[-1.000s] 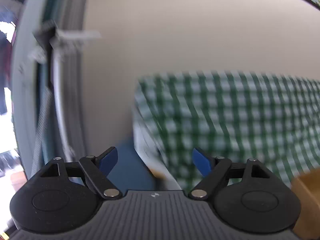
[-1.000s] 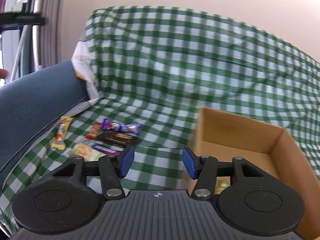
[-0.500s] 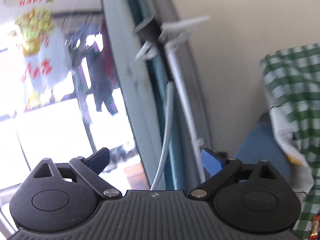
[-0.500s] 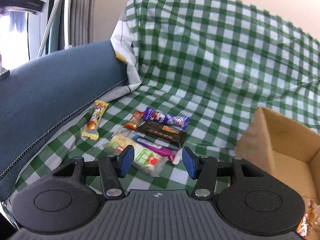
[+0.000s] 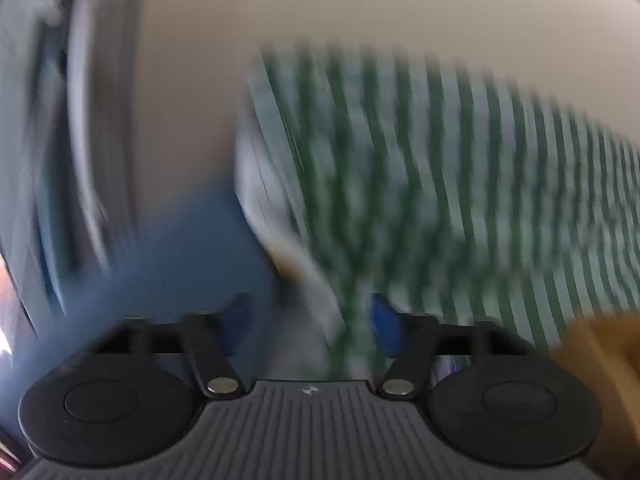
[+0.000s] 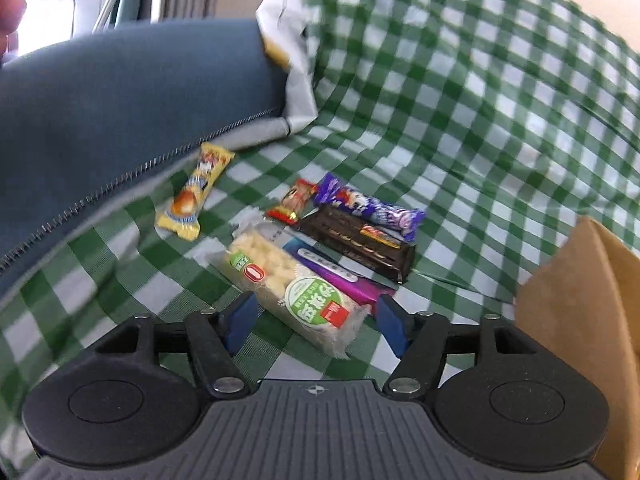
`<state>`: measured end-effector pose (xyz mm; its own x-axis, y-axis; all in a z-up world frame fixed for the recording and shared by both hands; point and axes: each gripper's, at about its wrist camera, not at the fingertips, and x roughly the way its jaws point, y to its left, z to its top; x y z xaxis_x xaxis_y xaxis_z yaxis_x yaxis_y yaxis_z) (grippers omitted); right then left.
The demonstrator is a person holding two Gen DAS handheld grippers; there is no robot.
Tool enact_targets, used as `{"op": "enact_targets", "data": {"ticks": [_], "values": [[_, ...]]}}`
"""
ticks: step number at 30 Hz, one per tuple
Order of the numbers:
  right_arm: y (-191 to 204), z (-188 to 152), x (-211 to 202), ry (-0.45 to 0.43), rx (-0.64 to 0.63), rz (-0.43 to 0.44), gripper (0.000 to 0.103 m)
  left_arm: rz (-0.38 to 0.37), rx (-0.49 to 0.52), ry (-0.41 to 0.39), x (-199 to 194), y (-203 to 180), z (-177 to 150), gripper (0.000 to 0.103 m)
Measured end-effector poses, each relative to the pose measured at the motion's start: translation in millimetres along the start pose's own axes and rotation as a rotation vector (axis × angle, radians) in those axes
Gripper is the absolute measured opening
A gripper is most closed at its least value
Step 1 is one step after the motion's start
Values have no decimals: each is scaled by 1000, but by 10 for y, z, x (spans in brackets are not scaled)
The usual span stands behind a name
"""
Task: Organize snacks
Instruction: 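Move both tools back from the box to the snack pile, then grasp the puffed-grain bag with the right gripper while the left grasps the yellow cartoon snack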
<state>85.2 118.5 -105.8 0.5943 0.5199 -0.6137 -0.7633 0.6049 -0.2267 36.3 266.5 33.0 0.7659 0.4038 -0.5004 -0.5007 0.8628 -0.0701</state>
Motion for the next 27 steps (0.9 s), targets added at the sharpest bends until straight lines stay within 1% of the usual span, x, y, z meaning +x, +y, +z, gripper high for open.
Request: {"op": "enact_targets", "data": {"ticks": [1, 2, 3, 4, 6, 8, 9, 11, 12, 14, 16, 17, 20, 23, 25, 26, 27], "values": [[27, 1, 65, 3, -25, -5, 73, -31, 11, 97, 143, -20, -79, 48], [52, 1, 131, 9, -49, -7, 74, -38, 15, 159, 260, -8, -147, 48], [75, 1, 195, 17, -70, -3, 75, -34, 20, 205, 349, 3, -203, 48], [89, 4, 244, 22, -87, 2, 76, -29, 24, 238, 447, 35, -219, 48], [119, -1, 346, 36, -117, 14, 79, -31, 7, 272, 531, 117, -251, 48], [134, -15, 435, 58, -133, 30, 80, -46, -60, 310, 592, 236, -280, 48], [122, -9, 445, 52, -125, 32, 82, -58, -99, 330, 674, 352, -288, 48], [68, 20, 477, 62, -80, 53, 83, -93, -149, 352, 772, 389, -348, 47], [46, 28, 485, 66, -61, 61, 83, -93, -149, 362, 793, 390, -359, 47], [53, 30, 479, 69, -68, 63, 79, -60, -114, 367, 845, 334, -401, 47], [91, 26, 461, 63, -107, 63, 68, -20, -71, 367, 888, 248, -432, 47], [110, 23, 448, 61, -125, 64, 67, -1, -52, 369, 976, 138, -499, 47], [141, 6, 422, 54, -161, 58, 66, 58, -2, 382, 1163, 39, -610, 47], [150, 12, 418, 48, -172, 50, 68, 90, 21, 406, 1297, 15, -693, 47], [147, 19, 437, 47, -173, 47, 81, 104, 43, 429, 1400, 2, -756, 47], [141, 25, 456, 48, -170, 48, 83, 108, 53, 438, 1439, -1, -787, 47], [128, 35, 471, 48, -166, 54, 84, 111, 63, 444, 1470, -3, -810, 43]]}}
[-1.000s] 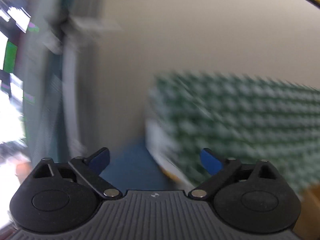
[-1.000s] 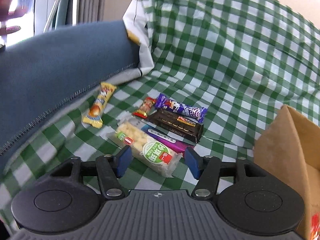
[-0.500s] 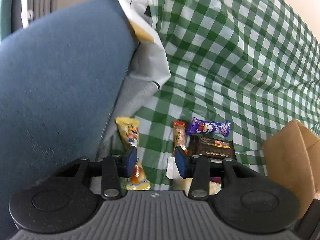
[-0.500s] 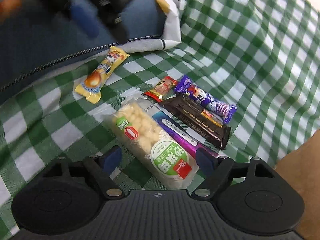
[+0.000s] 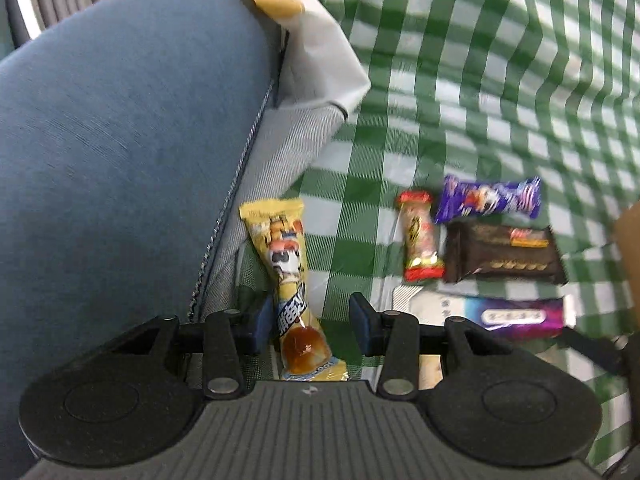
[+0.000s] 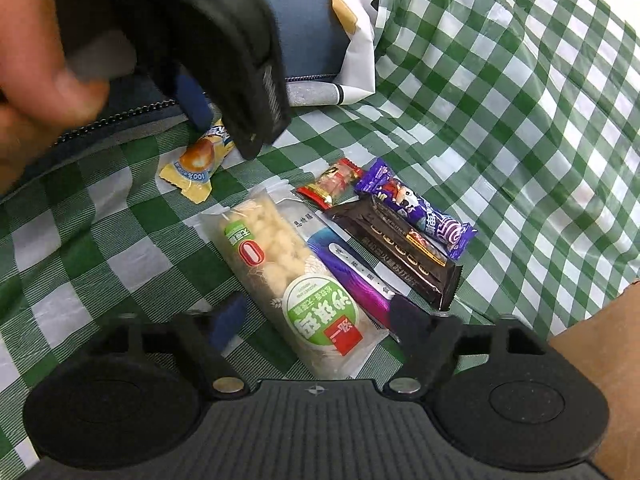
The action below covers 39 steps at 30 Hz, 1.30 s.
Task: Organize snacks
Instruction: 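Grasp the puffed-grain bag with the right gripper while the left grasps the yellow cartoon snack, then lift both snacks and hold them above the cloth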
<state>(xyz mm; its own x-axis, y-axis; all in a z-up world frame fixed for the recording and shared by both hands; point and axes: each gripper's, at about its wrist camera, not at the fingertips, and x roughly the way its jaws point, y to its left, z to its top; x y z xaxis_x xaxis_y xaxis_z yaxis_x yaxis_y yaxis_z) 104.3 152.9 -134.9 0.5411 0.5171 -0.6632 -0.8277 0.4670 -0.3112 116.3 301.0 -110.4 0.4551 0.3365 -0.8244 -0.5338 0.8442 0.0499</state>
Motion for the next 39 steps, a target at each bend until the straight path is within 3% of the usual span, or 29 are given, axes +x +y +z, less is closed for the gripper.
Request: {"op": "enact_targets", "data": {"ticks": [1, 3, 5, 10, 12, 18, 22, 25, 30, 33, 37, 39], "values": [[-16, 4, 12, -1, 7, 5, 85, 2, 3, 5, 28, -2, -3, 32], [-62, 13, 41, 1, 34, 25, 83, 4, -9, 16, 50, 24, -1, 20], [-108, 19, 64, 5, 62, 65, 77, -17, -36, 18, 20, 53, 9, 18], [-38, -8, -10, -18, 31, 114, 46, -66, -56, -2, -175, 49, -24, 16], [-15, -26, -65, -21, 25, 128, 42, -92, -64, -3, -267, 50, -67, 15], [69, -102, -316, 4, -18, 122, 40, -167, -127, -11, -569, 136, -247, 15], [88, -190, -552, 54, 21, 83, 40, -251, -180, 25, -699, 184, -398, 15], [58, -302, -726, 132, 111, 41, 40, -313, -143, 86, -716, 77, -506, 15], [-157, -624, -947, 283, 415, 39, 40, -410, -56, 237, -585, -149, -678, 15], [-166, -788, -998, 326, 496, 57, 39, -420, -25, 298, -501, -235, -748, 15], [-171, -833, -1048, 290, 517, 91, 41, -392, -2, 305, -472, -310, -755, 16], [-194, -849, -1058, 276, 532, 95, 50, -385, -2, 302, -480, -318, -774, 17]]}}
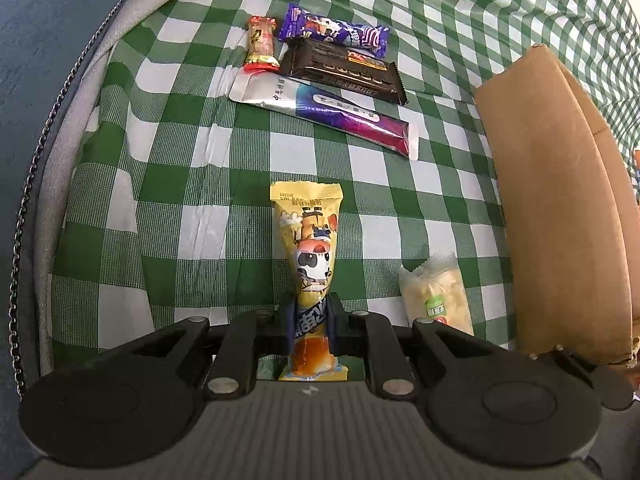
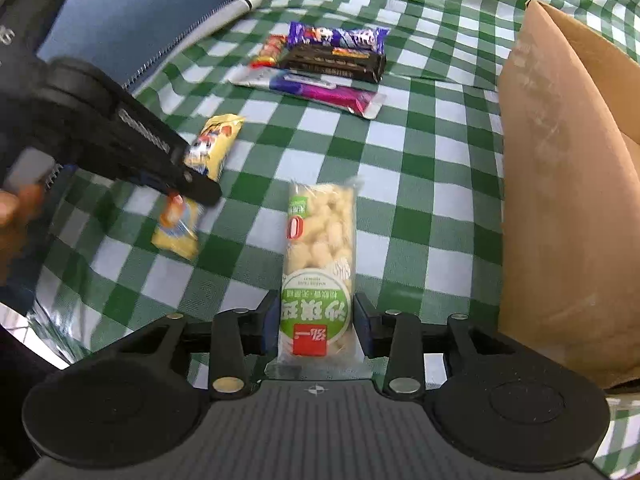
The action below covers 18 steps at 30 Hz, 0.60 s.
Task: Organize snacks
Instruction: 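Lift both snacks and hold them above the cloth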
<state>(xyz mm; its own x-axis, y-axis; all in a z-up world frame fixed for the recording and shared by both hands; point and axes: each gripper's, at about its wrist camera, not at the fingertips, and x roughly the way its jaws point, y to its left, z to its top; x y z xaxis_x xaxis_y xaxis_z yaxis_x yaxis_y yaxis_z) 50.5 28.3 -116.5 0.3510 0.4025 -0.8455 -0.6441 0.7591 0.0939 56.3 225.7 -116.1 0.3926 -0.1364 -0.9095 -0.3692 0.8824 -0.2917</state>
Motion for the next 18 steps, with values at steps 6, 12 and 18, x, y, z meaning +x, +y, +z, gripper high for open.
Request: {"op": "enact_targets", "data": {"ticks": [6, 12, 18], "values": [[-116, 107, 95, -7, 47, 18, 58, -5, -13, -1, 19, 15, 27, 17], [-123, 128, 183, 9, 57, 16, 59, -2, -20, -4, 20, 9, 28, 17], [-118, 133, 114, -28, 64, 13, 38, -2, -4, -22, -11, -21, 35, 15]]}}
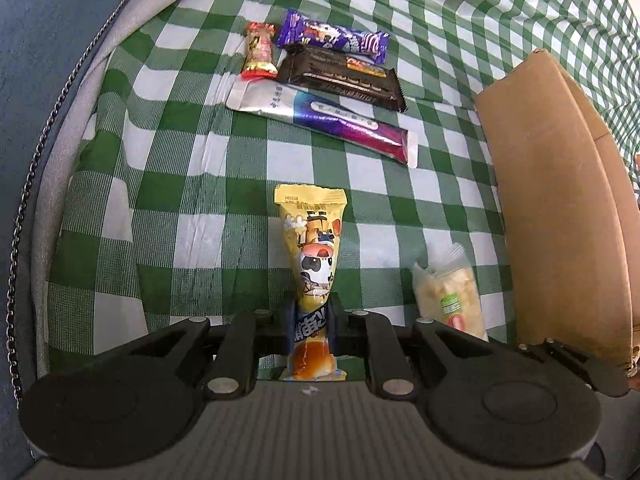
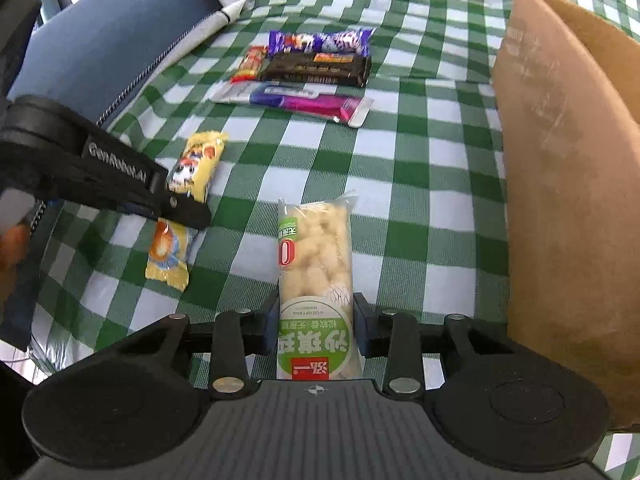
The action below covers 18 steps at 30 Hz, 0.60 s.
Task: Organize snacks
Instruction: 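Lift both snacks and hold them above the cloth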
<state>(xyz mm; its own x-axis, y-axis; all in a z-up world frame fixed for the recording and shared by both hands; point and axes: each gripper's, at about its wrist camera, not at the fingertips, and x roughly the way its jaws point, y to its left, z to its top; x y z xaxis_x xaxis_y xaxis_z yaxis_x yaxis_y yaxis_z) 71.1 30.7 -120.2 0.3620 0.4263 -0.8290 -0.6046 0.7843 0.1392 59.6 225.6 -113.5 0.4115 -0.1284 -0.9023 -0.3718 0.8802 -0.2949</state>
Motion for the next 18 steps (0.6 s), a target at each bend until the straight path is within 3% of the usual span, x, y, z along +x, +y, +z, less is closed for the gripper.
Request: {"op": "enact_targets", "data": {"ticks": [4, 9, 18], "values": [[-39, 9, -55, -22, 11, -26, 38, -24, 3, -8, -30, 0, 21, 15], [-87, -24, 45, 40, 17, -48, 39, -20, 18, 24, 12, -3, 39, 15], [-15, -18, 41, 37, 6, -53, 42, -17, 24, 28, 28, 10, 50, 16]]}}
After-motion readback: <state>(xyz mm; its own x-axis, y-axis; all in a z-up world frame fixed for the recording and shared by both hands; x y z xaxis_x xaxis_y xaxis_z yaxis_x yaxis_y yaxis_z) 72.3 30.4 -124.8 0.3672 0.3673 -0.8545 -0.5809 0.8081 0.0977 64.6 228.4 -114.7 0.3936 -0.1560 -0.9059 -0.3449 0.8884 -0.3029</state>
